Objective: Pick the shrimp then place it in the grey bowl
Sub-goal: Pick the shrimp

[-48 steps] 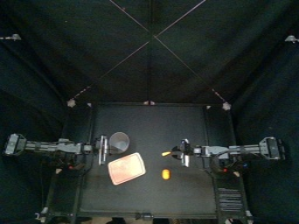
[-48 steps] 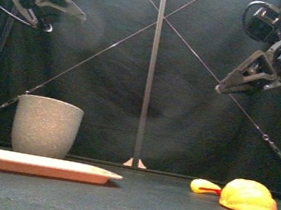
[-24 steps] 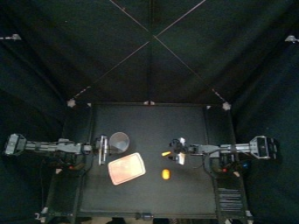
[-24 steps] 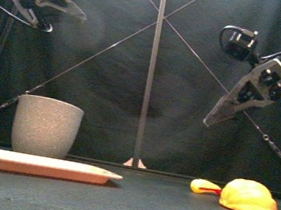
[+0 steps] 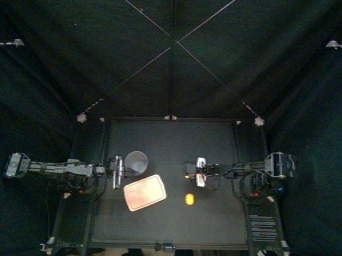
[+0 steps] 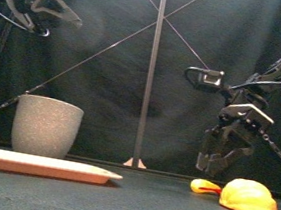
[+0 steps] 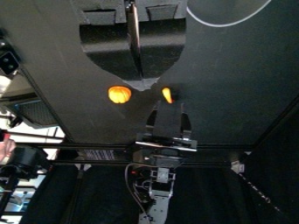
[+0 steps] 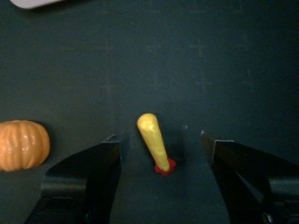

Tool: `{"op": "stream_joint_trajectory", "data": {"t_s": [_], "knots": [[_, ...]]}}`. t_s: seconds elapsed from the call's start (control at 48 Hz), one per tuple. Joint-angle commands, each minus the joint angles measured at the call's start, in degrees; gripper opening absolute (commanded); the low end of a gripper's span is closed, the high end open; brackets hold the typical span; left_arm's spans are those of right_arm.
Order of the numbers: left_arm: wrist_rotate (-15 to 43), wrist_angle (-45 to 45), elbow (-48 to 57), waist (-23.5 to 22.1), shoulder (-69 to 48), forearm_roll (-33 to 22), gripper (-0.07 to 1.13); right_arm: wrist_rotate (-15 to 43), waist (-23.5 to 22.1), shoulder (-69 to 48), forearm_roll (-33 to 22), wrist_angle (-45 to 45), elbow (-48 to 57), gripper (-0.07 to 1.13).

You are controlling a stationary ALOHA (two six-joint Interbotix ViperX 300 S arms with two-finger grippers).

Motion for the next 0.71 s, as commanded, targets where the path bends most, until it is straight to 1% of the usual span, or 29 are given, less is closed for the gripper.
{"op": "stream_joint_trajectory", "data": {"t_s": [0.021, 0.208, 0.292, 0.375, 0.479, 0.562, 0.625, 0.708], "knots": [[0.09, -0.62, -0.62, 0.09, 0.18, 0.0, 0.06, -0.09, 0.09, 1.93, -0.09, 1.05, -2.46, 0.96], [0.09, -0.62, -0.44, 0.09, 0.09, 0.0, 0.06, 0.18, 0.18, 4.83, 0.18, 2.11, -3.96, 0.95], [0.09, -0.62, -0.44, 0.09, 0.0, 0.0, 0.05, 0.26, 0.09, 5.1, 0.53, 2.2, -3.87, 0.92], [0.09, -0.62, -0.35, 0.09, -0.09, 0.0, 0.06, 0.26, 0.18, 5.1, 1.05, 2.29, -3.69, 0.85], [0.09, -0.62, -0.35, 0.09, -0.09, 0.0, 0.06, 0.26, 0.18, 5.1, 1.93, 2.46, -3.34, 0.71], [0.09, -0.7, -0.26, 0.09, -0.09, 0.0, 0.06, 0.26, 0.18, 5.1, 2.11, 2.46, -3.25, 0.63], [0.09, -0.88, -0.09, 0.09, -0.09, 0.0, 0.06, 0.26, 0.18, 5.1, 2.11, 2.46, -3.16, 0.59], [0.0, -1.23, 0.09, 0.09, -0.18, -0.09, 0.05, 0.35, 0.18, 5.1, 2.2, 2.46, -3.34, 0.56]]}}
